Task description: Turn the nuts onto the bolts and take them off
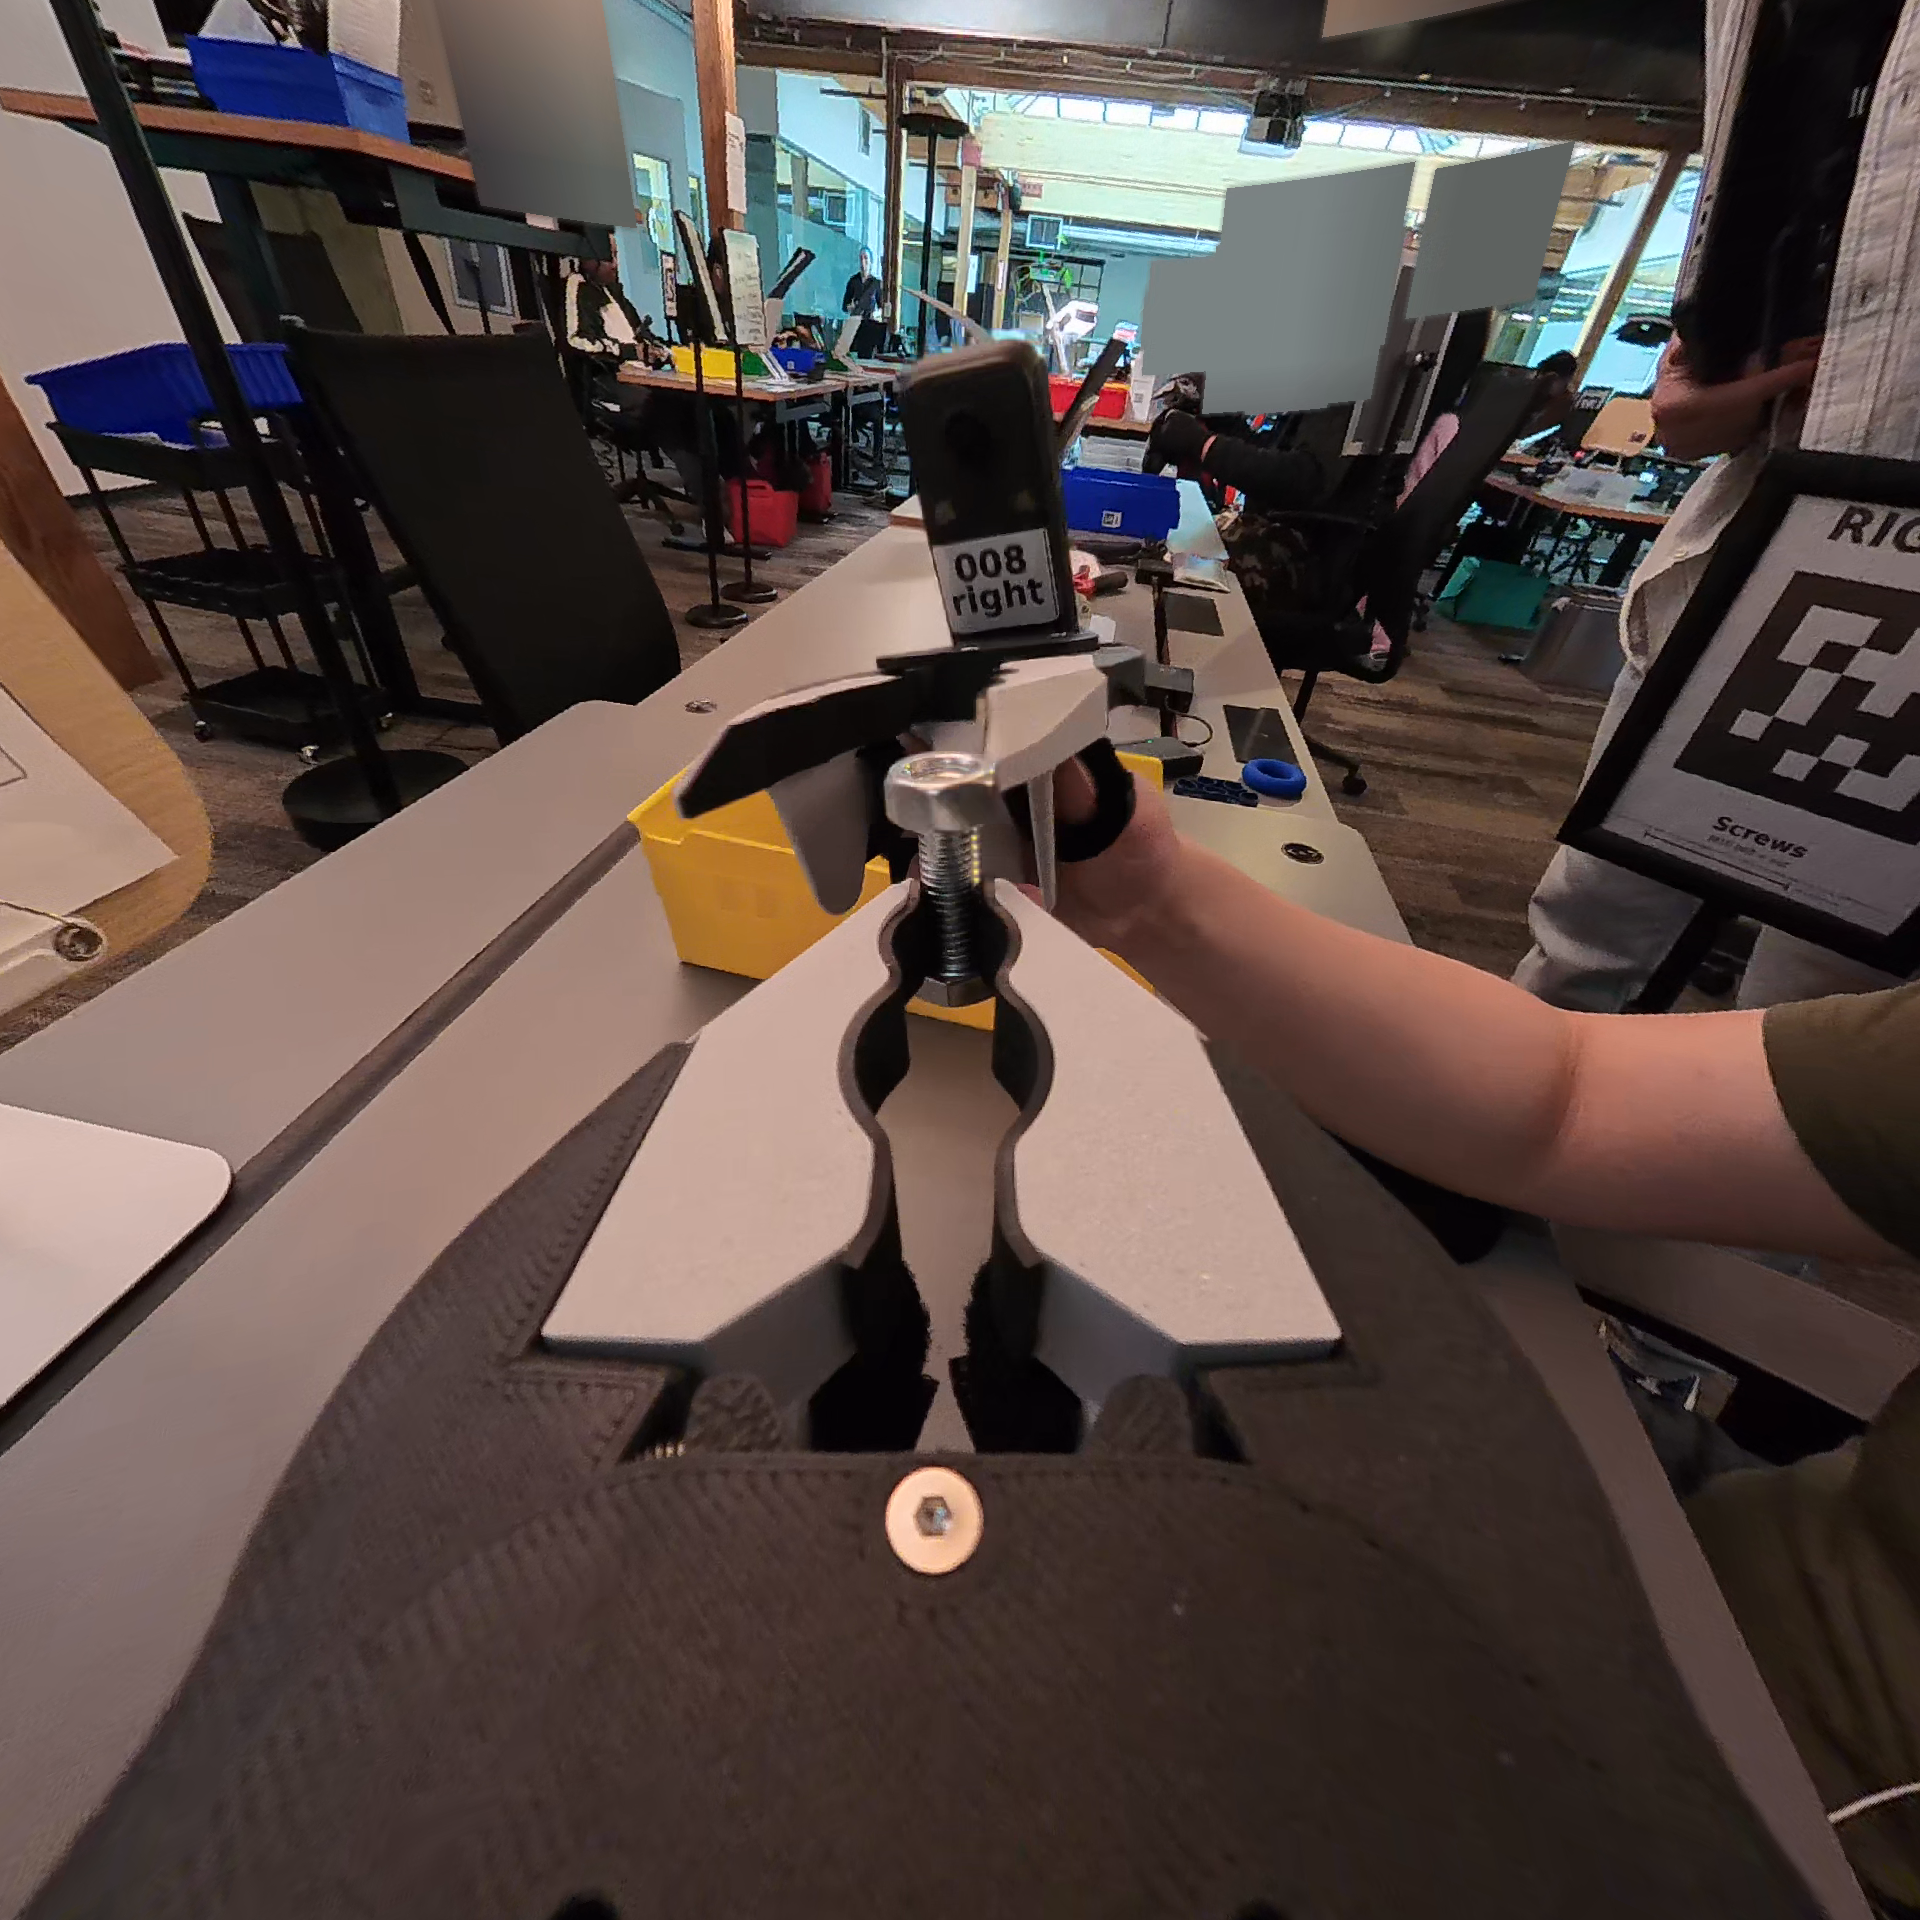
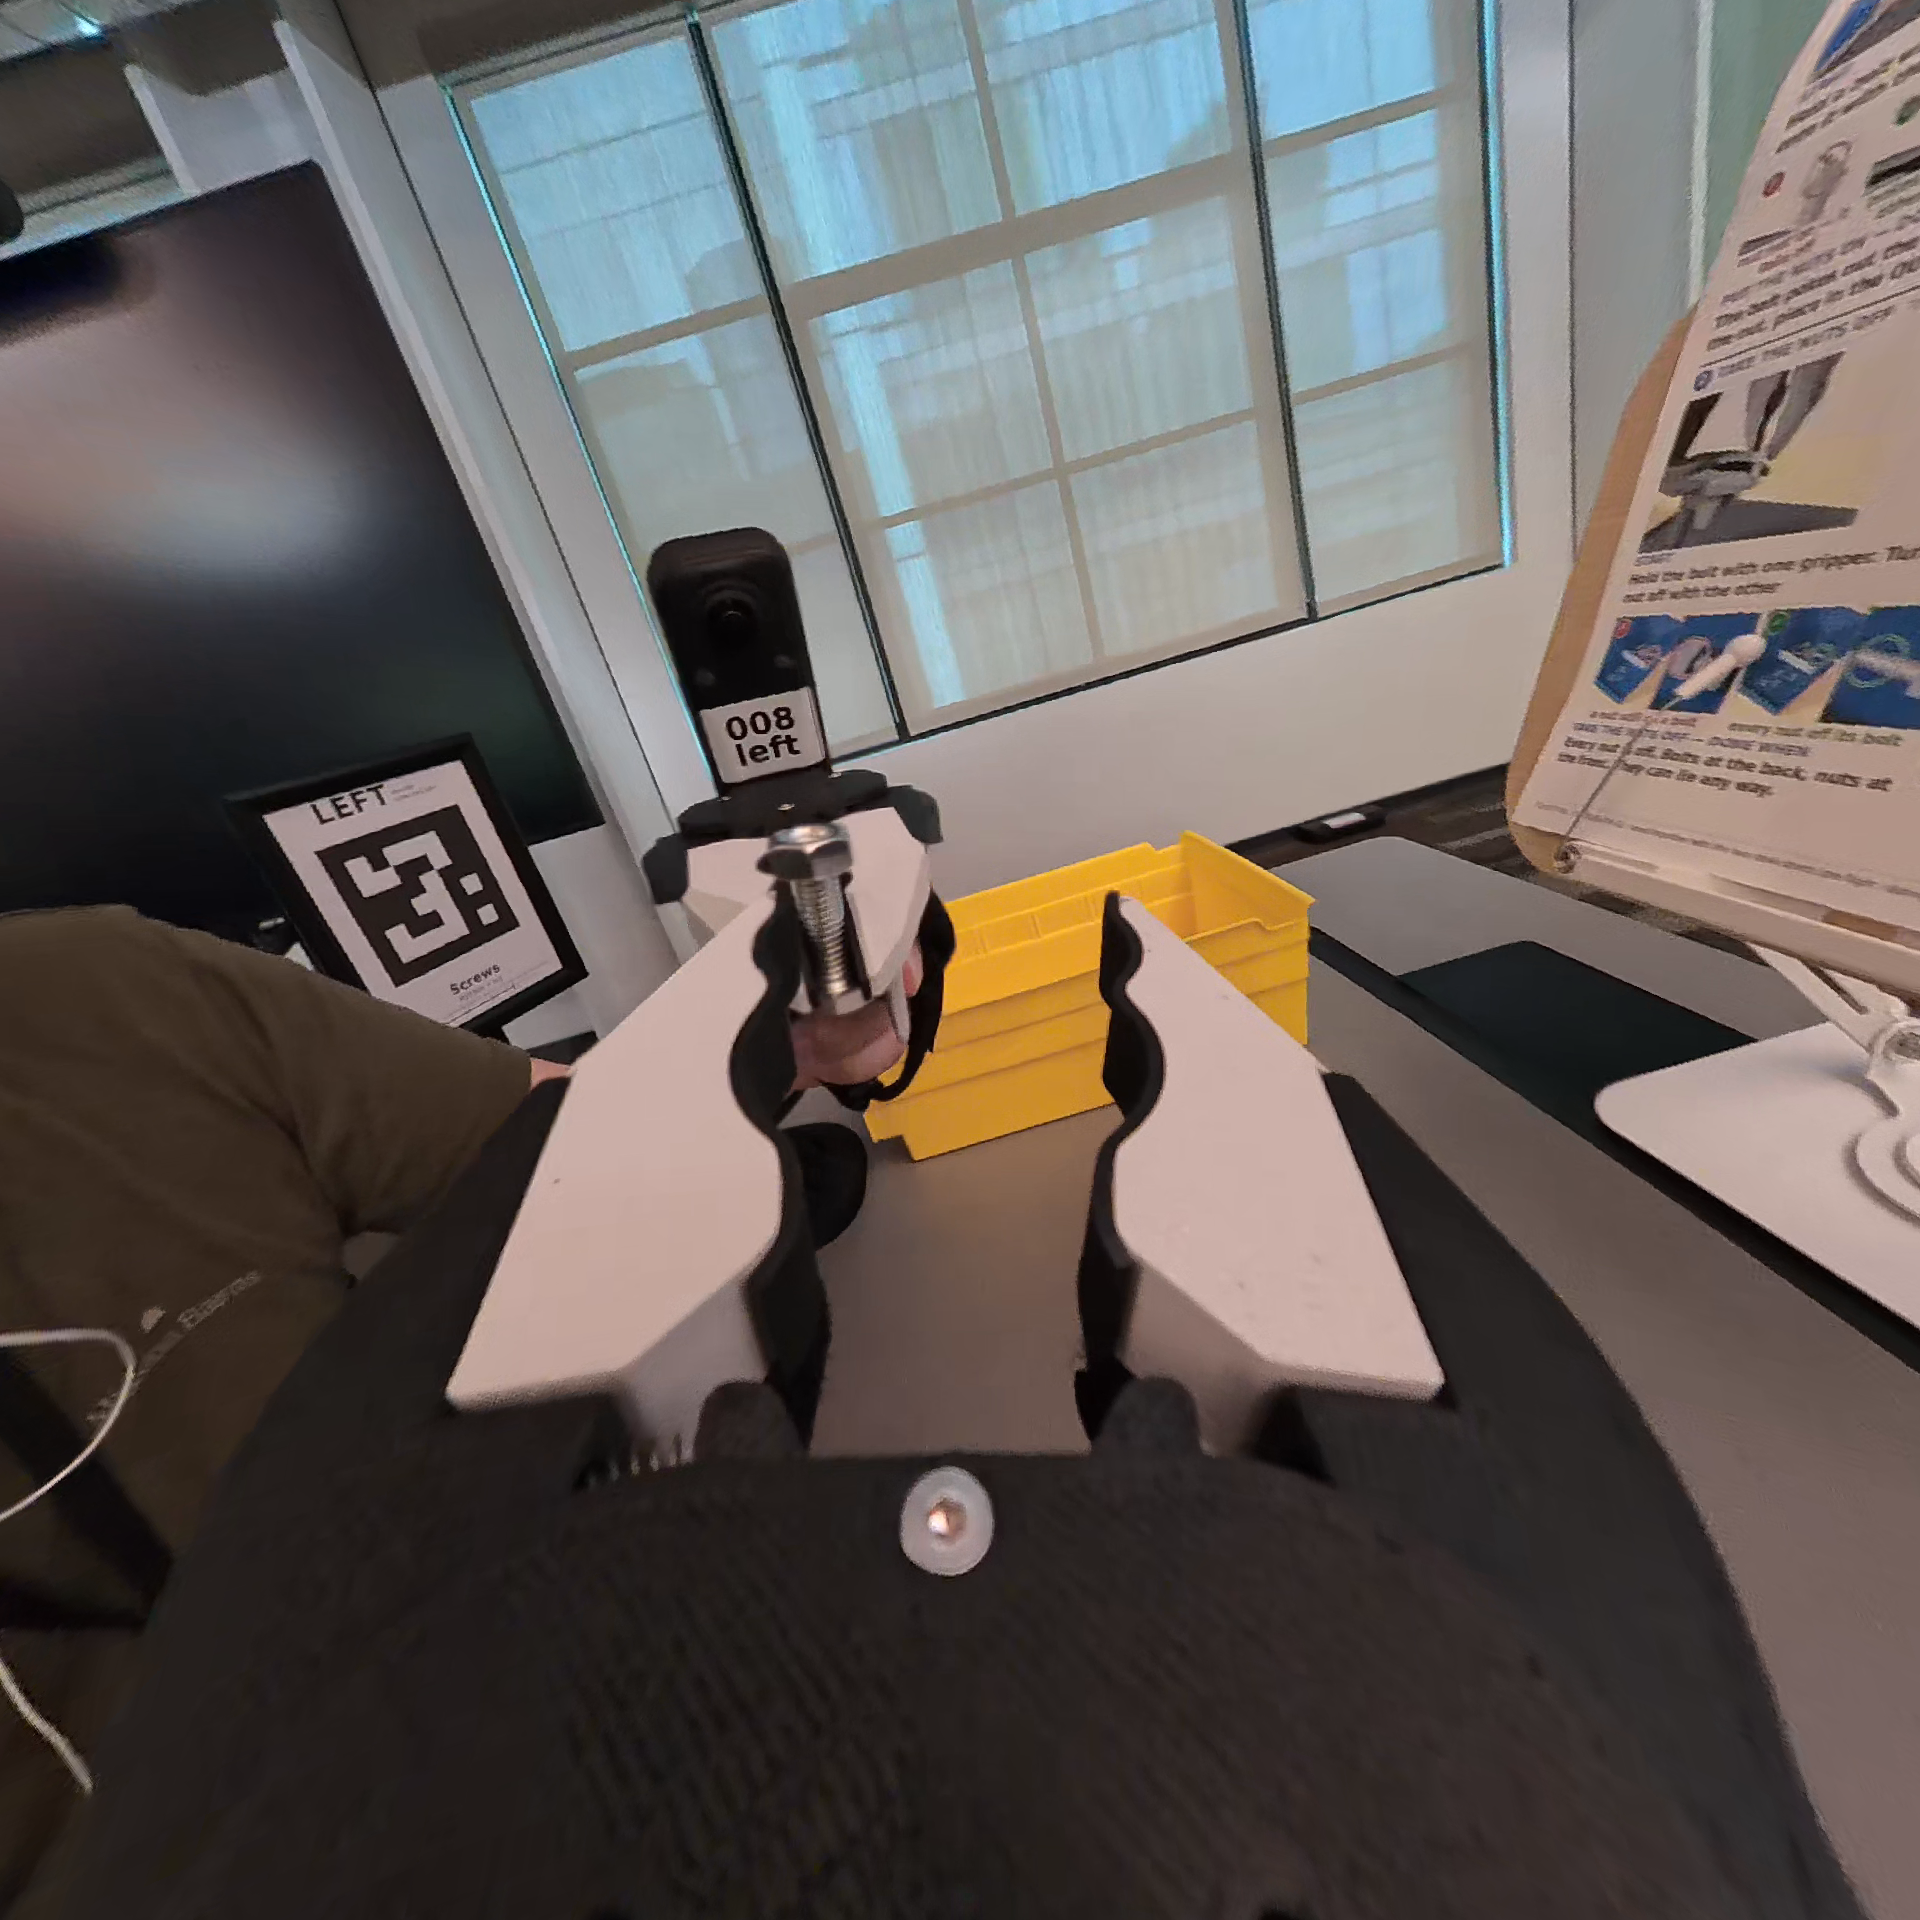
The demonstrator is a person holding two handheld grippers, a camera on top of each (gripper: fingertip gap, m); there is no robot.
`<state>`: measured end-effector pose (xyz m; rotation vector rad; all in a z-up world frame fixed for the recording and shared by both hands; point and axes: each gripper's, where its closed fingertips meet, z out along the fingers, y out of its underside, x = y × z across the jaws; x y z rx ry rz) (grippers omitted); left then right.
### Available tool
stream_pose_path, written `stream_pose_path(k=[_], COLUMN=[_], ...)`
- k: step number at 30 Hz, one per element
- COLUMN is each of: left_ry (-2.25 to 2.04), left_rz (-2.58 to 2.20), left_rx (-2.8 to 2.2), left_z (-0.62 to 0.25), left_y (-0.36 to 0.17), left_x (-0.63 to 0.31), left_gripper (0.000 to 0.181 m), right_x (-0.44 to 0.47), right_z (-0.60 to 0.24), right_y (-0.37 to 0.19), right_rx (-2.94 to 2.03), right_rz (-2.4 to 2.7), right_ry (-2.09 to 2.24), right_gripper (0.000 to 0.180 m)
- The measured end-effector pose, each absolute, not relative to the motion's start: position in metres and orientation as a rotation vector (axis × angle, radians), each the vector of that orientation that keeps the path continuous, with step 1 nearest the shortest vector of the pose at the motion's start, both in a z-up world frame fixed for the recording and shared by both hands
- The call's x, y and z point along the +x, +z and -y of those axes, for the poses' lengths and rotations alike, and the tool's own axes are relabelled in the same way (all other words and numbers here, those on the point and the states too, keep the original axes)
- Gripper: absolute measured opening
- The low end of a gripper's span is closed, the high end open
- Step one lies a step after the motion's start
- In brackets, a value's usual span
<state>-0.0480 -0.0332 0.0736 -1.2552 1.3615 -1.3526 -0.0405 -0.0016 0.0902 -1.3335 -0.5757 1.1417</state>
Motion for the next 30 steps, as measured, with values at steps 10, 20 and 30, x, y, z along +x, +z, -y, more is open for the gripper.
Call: stream_pose_path(k=[10, 20, 30], left_ry=[-1.326, -1.291, -1.298], left_rz=[-1.362, -1.360, -1.354], left_rx=[-1.253, -1.246, -1.230], left_z=[0.031, 0.029, 0.031], left_y=[0.072, 0.072, 0.076], left_x=[-0.047, -0.047, -0.048], left_gripper=[0.007, 0.007, 0.007], right_x=[-0.069, -0.066, -0.041], right_z=[0.005, 0.009, 0.010], right_y=[0.093, 0.101, 0.106], right_rx=[-1.342, -1.314, -1.285], right_rz=[0.645, 0.653, 0.606], right_ry=[1.128, 1.060, 1.121], right_gripper=[0.056, 0.056, 0.054])
